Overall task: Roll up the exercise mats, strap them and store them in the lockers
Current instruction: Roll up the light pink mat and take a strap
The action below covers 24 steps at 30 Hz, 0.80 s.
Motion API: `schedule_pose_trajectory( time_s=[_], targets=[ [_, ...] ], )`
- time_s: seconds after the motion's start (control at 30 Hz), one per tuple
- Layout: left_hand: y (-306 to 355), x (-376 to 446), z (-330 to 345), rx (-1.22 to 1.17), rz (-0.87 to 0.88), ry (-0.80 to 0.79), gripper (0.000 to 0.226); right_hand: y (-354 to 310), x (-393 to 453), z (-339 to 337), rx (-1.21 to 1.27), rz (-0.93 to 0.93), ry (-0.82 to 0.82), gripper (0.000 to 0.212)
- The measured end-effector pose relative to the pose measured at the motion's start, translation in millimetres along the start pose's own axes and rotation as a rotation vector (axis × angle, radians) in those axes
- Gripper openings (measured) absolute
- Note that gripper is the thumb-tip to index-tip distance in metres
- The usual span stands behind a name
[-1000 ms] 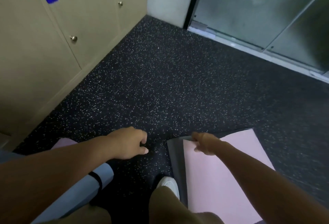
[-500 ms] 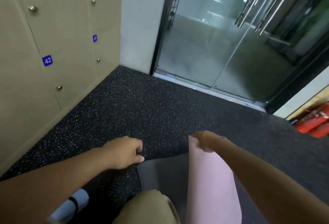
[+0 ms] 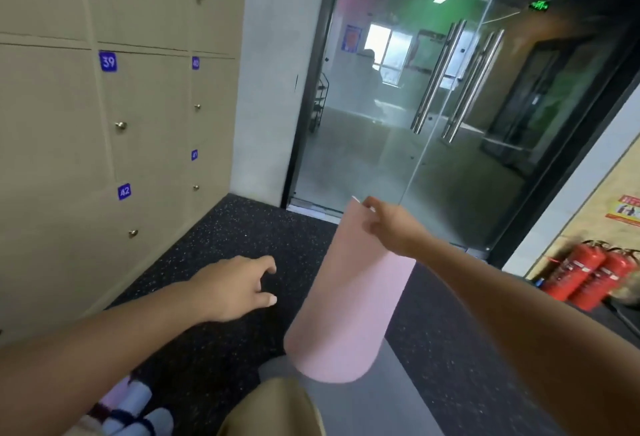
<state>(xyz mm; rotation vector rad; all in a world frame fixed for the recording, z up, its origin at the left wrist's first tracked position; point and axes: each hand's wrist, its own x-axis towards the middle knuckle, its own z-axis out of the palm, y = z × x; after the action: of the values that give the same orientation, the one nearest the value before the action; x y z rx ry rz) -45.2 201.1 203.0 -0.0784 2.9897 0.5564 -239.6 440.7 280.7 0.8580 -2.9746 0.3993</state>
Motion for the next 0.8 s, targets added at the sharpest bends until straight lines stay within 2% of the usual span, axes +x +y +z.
schedule_pose_trajectory(
  time_s=[0.13, 0.27, 0.43, 0.57, 0.67, 0.8],
  targets=[
    [-7.6, -30.3, -25.1, -0.007, -0.033, 0.089, 0.061, -43.2, -18.8, -14.7, 0.193, -0.077, 0.115, 0.021],
    [-29.4, -64.2, -43.1, 0.013, -0.093, 0.158, 0.072, -82.0, -48.7, -13.7, 0.479, -0.159, 0.125, 0.017],
    [-66.6, -105.2, -42.9, 0.091, -0.198, 0.299, 0.099, -105.3, -95.1, 5.1, 0.779, -0.216, -0.029, 0.02],
    [-80.4, -132.9, -31.6, 0.15, -0.198, 0.293, 0.114, -99.2, -129.9, 28.8, 1.046, -0.173, -0.174, 0.04],
    [-83.5, -149.3, -19.6, 0.192, -0.169, 0.282, 0.116, -83.8, -152.1, 49.4, 1.154, -0.141, -0.255, 0.045],
    [-81.0, -162.2, -0.3, 0.31, -0.015, 0.351, 0.091, -64.4, -174.8, 61.8, 1.185, -0.098, -0.316, 0.044]
  ],
)
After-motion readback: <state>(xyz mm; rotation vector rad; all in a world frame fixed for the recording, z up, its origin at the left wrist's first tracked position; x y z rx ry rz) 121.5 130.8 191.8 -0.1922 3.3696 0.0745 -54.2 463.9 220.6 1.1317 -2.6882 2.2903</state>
